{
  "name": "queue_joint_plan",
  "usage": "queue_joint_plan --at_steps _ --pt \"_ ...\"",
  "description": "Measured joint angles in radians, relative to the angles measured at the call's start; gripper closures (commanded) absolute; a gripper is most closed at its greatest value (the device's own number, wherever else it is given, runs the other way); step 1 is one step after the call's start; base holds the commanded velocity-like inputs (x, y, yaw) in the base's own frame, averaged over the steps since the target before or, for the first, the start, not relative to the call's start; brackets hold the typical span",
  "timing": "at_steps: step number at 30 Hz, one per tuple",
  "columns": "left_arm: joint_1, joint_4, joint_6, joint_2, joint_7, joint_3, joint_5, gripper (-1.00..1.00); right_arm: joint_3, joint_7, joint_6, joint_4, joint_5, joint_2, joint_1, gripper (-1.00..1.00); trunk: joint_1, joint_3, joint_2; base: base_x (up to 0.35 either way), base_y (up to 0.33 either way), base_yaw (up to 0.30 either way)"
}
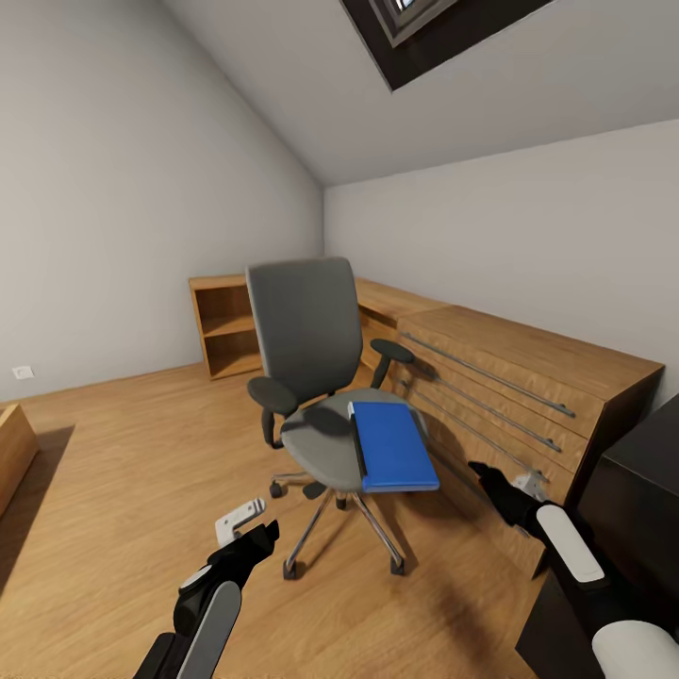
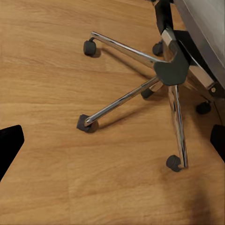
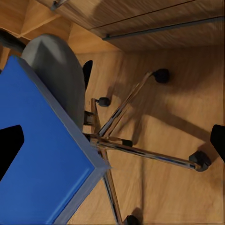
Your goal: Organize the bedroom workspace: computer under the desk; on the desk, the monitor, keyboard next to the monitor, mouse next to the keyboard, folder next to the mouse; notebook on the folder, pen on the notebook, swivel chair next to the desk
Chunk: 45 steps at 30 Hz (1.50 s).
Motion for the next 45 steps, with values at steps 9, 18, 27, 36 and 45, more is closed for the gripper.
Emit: queue_joint_plan --at_steps 9,18,27,36,45 --pt "0.0 0.0 0.0 0.0 0.0 0.0 0.0 -1.0 0.0 0.086 -0.002 0.059 0.001 0.0 0.0 -1.0 0.035 -0.028 -0.063 0.0 0.0 0.0" --pt "0.0 0.0 0.0 0.0 0.0 0.0 0.0 -1.0 0.0 0.178 -0.002 0.09 -0.005 -0.001 0.0 -1.0 0.056 -0.059 -0.099 0.0 0.0 0.0" --pt "0.0 0.0 0.0 0.0 0.0 0.0 0.0 -1.0 -0.001 0.209 -0.002 0.115 -0.012 -0.002 0.0 -1.0 0.06 -0.094 -0.101 0.0 0.0 0.0" --pt "0.0 0.0 0.0 0.0 0.0 -0.001 0.001 -1.0 -0.002 0.212 0.007 0.108 -0.013 -0.003 0.0 -1.0 0.062 -0.118 -0.103 0.0 0.0 0.0" --pt "0.0 0.001 0.003 0.0 -0.003 -0.001 0.001 -1.0 -0.003 0.212 0.028 0.102 -0.013 -0.005 0.0 -1.0 0.062 -0.118 -0.103 0.0 0.0 0.0"
